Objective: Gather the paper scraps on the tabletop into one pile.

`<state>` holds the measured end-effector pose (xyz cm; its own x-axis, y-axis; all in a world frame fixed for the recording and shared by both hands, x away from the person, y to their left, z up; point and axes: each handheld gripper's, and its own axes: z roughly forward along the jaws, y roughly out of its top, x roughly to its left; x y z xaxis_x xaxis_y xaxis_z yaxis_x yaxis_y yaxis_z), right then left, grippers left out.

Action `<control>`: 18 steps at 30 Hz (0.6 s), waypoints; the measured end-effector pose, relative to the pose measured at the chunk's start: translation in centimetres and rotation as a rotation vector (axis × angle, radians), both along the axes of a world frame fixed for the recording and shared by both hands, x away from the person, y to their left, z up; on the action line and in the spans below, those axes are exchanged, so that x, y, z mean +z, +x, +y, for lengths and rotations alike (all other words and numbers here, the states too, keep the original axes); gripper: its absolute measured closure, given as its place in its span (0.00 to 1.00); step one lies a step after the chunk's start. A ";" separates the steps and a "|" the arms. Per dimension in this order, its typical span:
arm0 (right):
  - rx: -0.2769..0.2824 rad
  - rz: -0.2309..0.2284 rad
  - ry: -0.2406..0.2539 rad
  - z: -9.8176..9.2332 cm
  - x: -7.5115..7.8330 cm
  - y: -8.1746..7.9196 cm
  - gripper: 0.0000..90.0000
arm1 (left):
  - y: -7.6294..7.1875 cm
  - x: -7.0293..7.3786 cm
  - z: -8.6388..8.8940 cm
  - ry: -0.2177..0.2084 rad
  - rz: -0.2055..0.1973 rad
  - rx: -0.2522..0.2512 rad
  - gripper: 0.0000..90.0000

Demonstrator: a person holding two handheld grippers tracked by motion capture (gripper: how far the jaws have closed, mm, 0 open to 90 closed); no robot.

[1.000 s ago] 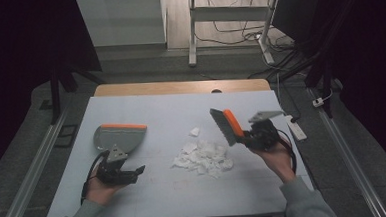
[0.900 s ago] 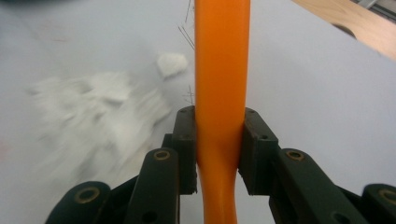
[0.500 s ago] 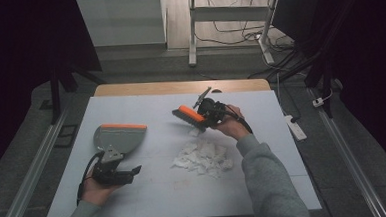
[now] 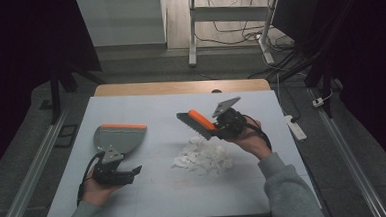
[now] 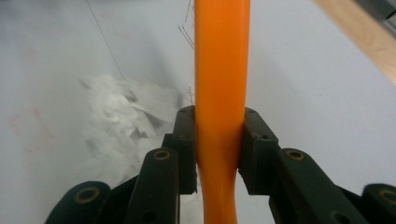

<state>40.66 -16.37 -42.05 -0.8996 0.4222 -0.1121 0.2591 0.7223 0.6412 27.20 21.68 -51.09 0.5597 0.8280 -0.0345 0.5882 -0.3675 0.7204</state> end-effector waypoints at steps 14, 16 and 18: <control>-0.279 0.054 0.229 -10.3 -2.2 -7.1 0.79 | 0.1 0.1 0.0 0.001 -0.003 0.002 0.26; -0.304 0.058 0.237 -11.5 -2.8 -7.8 0.79 | 0.1 0.1 -0.1 0.003 -0.003 0.002 0.26; -0.316 0.052 0.250 -12.3 -3.0 -8.4 0.79 | 0.1 0.2 -0.1 0.002 -0.007 0.002 0.26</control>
<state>32.22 -28.72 -45.06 -0.7228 0.6874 0.0715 0.4802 0.4252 0.7672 27.32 21.58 -50.93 0.5584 0.8291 -0.0294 0.5840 -0.3677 0.7237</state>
